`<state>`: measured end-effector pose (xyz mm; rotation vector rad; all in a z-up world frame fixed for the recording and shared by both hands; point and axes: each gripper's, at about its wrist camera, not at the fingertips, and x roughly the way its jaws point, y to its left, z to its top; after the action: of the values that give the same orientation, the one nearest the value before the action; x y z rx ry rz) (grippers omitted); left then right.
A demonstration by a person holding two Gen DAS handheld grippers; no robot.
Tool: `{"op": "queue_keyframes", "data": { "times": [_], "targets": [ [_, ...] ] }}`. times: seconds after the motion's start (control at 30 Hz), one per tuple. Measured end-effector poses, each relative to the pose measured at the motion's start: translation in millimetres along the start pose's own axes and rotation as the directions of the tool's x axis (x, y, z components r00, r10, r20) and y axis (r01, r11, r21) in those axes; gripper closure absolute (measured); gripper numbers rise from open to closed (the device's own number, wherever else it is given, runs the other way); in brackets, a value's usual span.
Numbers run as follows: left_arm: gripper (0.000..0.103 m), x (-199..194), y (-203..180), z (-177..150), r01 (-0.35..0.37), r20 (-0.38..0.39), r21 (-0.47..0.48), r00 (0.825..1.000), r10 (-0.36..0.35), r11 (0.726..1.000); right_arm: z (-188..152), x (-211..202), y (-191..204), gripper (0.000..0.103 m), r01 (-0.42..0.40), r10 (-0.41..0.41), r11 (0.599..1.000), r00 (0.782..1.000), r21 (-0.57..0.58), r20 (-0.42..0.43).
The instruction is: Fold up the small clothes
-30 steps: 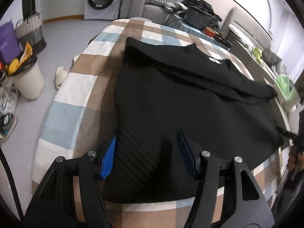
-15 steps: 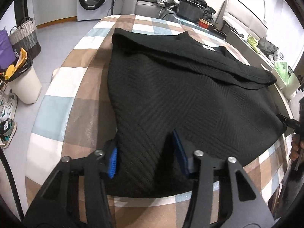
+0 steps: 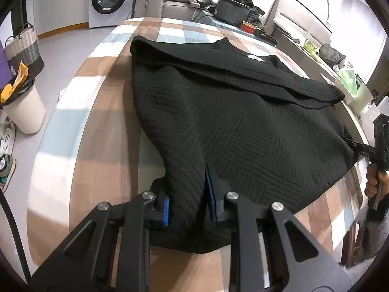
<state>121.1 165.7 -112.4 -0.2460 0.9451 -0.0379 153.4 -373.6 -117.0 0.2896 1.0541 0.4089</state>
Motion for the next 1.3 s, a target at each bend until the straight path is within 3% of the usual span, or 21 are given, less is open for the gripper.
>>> {"op": "queue_keyframes", "data": {
  "times": [0.23, 0.4, 0.47, 0.5, 0.57, 0.7, 0.83, 0.97, 1.1, 1.3],
  "targets": [
    [0.082, -28.5, 6.1, -29.3, 0.002, -0.036, 0.013, 0.999, -0.002, 1.0, -30.0, -21.4, 13.6, 0.082, 0.038, -0.044, 0.995, 0.997, -0.09, -0.067],
    [0.078, -31.1, 8.0, -25.0, -0.012, -0.037, -0.003, 0.999, 0.012, 1.0, -31.0, -27.2, 15.6, 0.078, 0.041, -0.051, 0.991, 0.996, -0.125, -0.073],
    [0.069, -31.6, 10.2, -18.3, -0.022, -0.027, -0.036, 0.999, 0.021, 0.999, -21.0, -28.8, 9.9, 0.074, 0.051, -0.057, 0.995, 0.997, -0.088, -0.059],
    [0.06, -32.6, 13.7, -11.8, -0.023, -0.013, -0.065, 1.0, 0.022, 0.998, -18.5, -32.6, 7.1, 0.069, 0.061, -0.064, 0.996, 0.997, -0.067, -0.04],
    [0.052, -34.3, 21.7, -0.2, -0.003, 0.018, -0.124, 1.0, 0.005, 0.992, -7.6, -40.8, -2.4, 0.059, 0.062, -0.062, 0.998, 0.998, -0.002, 0.017],
    [0.044, -33.7, 36.9, 32.7, 0.057, 0.086, -0.209, 0.996, -0.04, 0.976, 16.1, -54.3, -10.9, 0.058, 0.009, -0.017, 0.998, 0.992, 0.067, 0.124],
    [0.043, -26.0, 52.4, 68.7, 0.035, 0.13, -0.269, 0.991, 0.0, 0.963, 37.0, -51.3, -14.7, 0.058, -0.045, 0.028, 0.994, 0.986, 0.1, 0.164],
    [0.043, -11.8, 68.4, 94.5, -0.021, 0.12, -0.305, 0.991, 0.061, 0.952, 49.1, -38.9, -11.4, 0.058, -0.051, 0.033, 0.992, 0.987, 0.112, 0.157],
    [0.043, 2.9, 75.3, 108.1, 0.043, 0.133, -0.32, 0.991, 0.0, 0.947, 48.2, -31.5, -8.2, 0.058, -0.045, 0.03, 0.992, 0.99, 0.114, 0.137],
    [0.045, 25.9, 65.4, 121.3, 0.064, 0.116, -0.297, 0.993, -0.03, 0.953, 46.4, -28.8, -10.3, 0.058, -0.046, 0.029, 0.991, 0.991, 0.128, 0.133]
  ]
}}
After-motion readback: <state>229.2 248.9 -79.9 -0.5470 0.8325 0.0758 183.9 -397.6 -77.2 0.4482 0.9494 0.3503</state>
